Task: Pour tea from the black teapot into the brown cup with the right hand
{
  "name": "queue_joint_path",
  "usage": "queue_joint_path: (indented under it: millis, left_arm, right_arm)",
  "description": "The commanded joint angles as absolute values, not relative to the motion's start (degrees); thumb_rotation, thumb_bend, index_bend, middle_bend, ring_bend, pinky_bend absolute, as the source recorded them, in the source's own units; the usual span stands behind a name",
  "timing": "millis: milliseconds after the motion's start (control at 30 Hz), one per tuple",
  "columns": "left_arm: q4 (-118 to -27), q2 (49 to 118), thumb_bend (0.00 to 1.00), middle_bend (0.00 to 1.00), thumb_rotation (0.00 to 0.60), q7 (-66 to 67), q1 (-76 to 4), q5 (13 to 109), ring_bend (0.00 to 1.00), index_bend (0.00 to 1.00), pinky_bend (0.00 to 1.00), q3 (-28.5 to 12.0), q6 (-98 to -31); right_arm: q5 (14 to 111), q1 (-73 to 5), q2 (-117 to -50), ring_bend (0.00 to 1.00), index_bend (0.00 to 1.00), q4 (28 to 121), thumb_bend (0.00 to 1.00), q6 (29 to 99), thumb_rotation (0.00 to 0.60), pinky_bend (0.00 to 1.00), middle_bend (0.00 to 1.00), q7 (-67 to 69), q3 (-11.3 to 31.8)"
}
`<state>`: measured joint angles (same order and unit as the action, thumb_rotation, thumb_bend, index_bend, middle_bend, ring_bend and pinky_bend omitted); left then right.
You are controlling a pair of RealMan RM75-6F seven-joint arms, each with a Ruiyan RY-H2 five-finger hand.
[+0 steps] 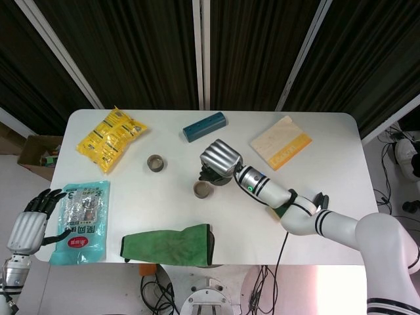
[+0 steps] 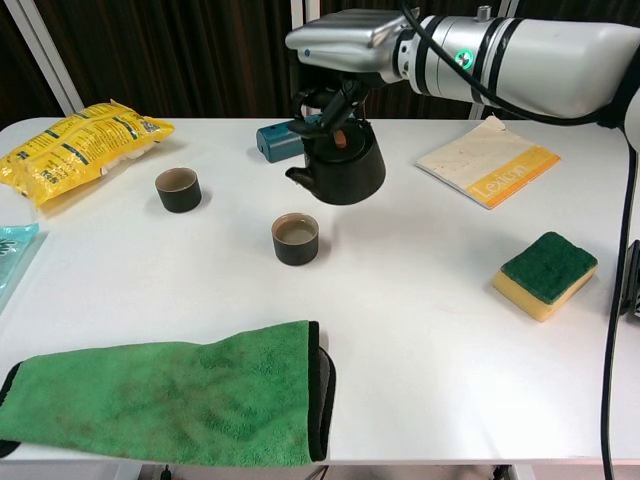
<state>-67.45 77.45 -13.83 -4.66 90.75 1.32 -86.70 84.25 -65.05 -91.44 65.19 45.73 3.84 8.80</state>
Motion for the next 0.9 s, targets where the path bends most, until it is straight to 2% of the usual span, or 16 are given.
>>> queue_joint_path:
  millis: [33,200,400,900]
  left_arm:
    - [-67.6,77.5,0.09,0.13,0.600,-13.7,-4.7,90.7,0.09,0.17,0.21,1.4,-86.6]
    - [-67.8,77.4,0.09,0.13,0.600,-13.3,-4.7,90.7,0.09,0.17,0.21,1.4,-86.4]
    - [-67.9,77.6,0.09,0.13,0.600,-12.9,-5.0,90.8,0.09,0.17,0.21,1.5,-85.9]
    - [-67.8,78.0,0.09,0.13,0.600,-12.5,-5.5,90.8,0.09,0.17,0.21,1.8,-84.8]
  right_arm:
    - [82.9,-62.8,-90.2,0.95,1.00,66.8,0.48,48.4,0.600,0.81,1.00,7.6,9.9]
    - [80.2,-58.9,-88.6,0.95,1.00,68.2,0.48,50.4,0.600,0.81,1.00,15.1,10.6]
    - [79.5,-54.9,-87.2,0.95,1.00,67.3,0.48,51.4,0.600,0.81,1.00,19.2,9.1]
    - [82.9,-50.7,-88.9,0.95,1.00,60.3,0.48,52.5,0.600,0.81,1.00,21.3,5.3]
